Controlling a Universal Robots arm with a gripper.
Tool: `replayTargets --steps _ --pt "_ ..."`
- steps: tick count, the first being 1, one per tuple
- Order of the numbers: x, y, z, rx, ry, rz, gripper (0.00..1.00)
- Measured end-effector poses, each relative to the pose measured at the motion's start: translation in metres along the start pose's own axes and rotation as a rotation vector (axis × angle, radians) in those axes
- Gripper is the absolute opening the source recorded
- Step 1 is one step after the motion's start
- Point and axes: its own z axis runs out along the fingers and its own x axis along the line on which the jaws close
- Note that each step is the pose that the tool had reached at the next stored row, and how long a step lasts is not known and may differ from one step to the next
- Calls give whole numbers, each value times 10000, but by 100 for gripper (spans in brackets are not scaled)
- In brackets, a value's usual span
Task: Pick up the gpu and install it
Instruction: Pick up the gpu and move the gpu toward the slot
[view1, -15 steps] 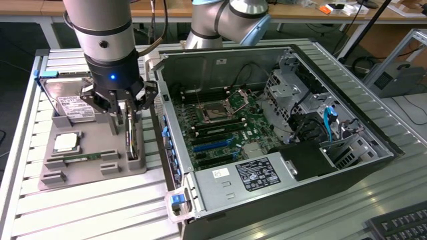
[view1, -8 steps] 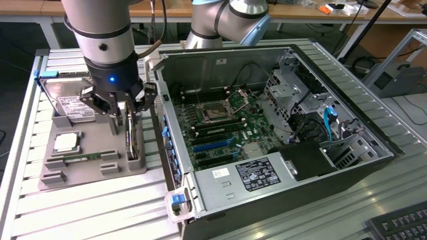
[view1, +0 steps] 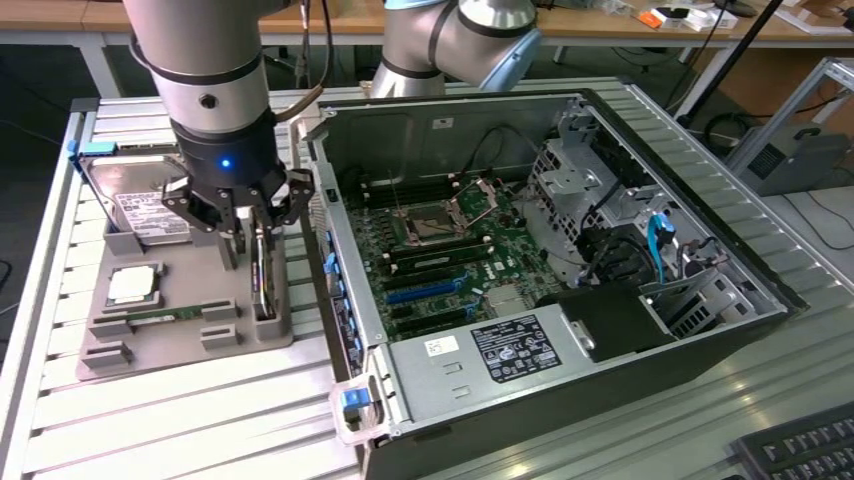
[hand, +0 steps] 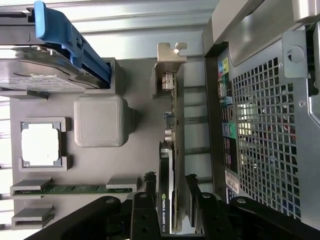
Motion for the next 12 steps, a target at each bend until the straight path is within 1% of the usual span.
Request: replayTargets --steps 3,5,12 --pt "3 35 19 1 -2 0 36" --pt "7 79 37 4 -2 -1 36" --pt "24 114 161 29 -3 -1 36"
